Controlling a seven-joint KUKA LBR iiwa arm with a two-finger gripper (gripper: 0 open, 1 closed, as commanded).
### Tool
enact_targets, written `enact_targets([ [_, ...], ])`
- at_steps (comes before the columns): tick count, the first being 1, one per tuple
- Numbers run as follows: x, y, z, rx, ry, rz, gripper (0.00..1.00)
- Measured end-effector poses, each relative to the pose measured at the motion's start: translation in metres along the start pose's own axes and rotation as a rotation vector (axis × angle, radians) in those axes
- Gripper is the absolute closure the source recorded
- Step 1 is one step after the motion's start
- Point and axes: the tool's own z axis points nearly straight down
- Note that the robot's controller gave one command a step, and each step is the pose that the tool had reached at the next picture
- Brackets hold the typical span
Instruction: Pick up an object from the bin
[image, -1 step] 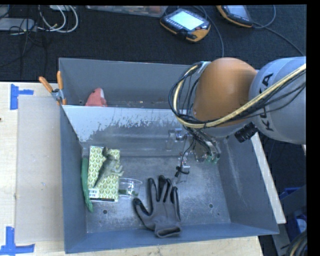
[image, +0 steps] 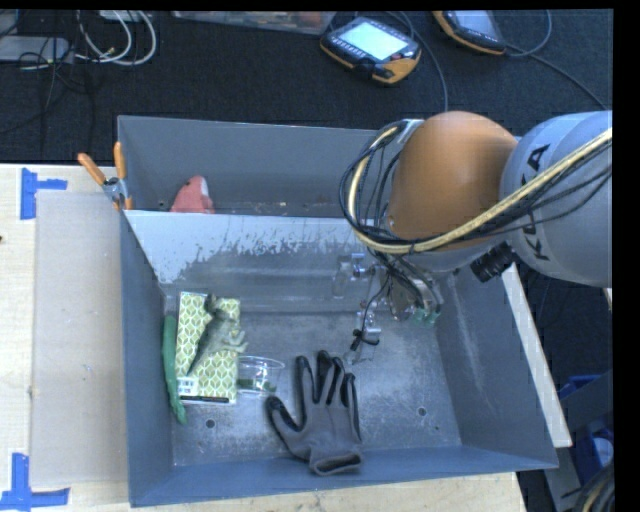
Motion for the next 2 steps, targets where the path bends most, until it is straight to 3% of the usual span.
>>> enact_targets([
  [1,0.003,0.002,0.013,0.000,-0.006,-0.063,0.00],
  [2,-0.005,0.040,0.040,0.002,0.000,-0.191,0.00],
])
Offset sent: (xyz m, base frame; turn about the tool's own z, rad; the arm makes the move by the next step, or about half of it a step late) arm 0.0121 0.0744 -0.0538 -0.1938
